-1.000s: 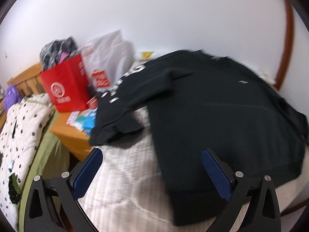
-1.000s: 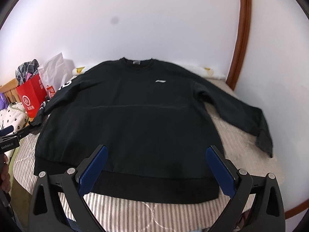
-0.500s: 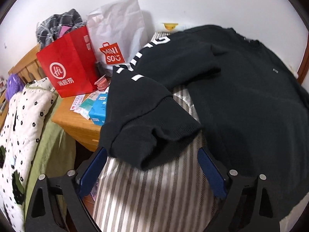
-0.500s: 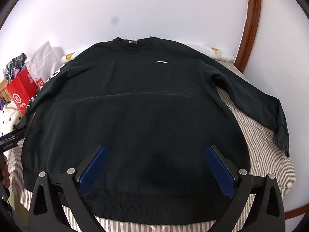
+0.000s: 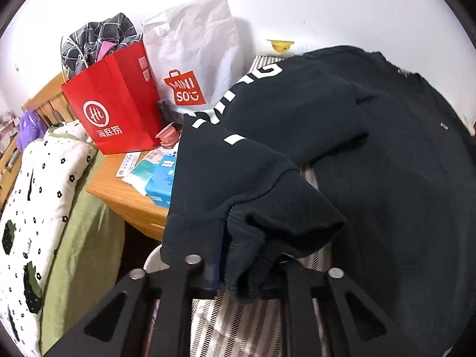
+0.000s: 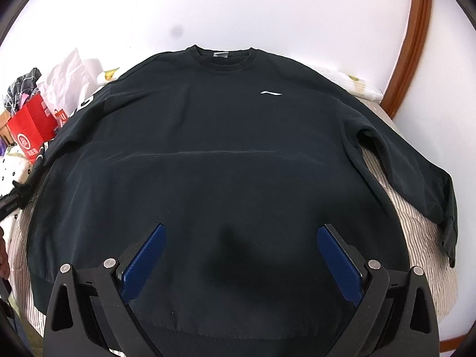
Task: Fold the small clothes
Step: 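Grasp the lettered sleeve cuff with the left tool, then carry the sleeve across the chest with the left tool and release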
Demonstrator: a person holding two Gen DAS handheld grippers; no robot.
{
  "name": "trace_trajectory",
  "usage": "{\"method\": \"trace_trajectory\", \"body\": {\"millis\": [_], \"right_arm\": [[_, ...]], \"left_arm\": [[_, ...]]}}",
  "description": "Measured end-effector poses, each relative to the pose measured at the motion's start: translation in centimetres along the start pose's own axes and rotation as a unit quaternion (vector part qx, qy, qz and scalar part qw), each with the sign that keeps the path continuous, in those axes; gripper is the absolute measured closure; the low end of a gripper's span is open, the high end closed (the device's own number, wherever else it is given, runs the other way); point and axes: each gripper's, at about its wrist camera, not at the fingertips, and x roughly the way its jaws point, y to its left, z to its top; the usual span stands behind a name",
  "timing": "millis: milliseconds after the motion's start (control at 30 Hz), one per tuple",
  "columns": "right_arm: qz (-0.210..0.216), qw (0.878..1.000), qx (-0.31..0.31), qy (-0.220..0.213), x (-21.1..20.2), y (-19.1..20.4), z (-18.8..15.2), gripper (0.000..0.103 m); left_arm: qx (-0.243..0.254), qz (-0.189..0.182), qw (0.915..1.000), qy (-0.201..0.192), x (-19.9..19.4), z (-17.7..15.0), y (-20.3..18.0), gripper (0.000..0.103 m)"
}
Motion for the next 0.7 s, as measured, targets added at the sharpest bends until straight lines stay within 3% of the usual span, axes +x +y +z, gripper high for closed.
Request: {"method": "trace_trajectory", "body": {"millis": [333, 533, 700], "right_arm": [[0.012, 1.0, 0.014, -0.008, 0.2, -3.3, -0.3, 0.003], [0.008, 0.999, 0.041, -0.015, -0.2, -7.2, -0.6, 0.003], [-0.002, 0.998, 0.061, -0.019, -0.2, -10.3, -0.9, 0.003]], "left_arm": [[0.016, -0.034, 0.9984, -0.042, -4.2, 3.4, -4.7, 0.093], [0.039, -0.069, 0.9949, -0.062, -6.3, 5.8, -9.9, 0.093], [0.06, -0.121, 0.9889, -0.062, -6.9, 7.8, -15.4, 0.094]]}}
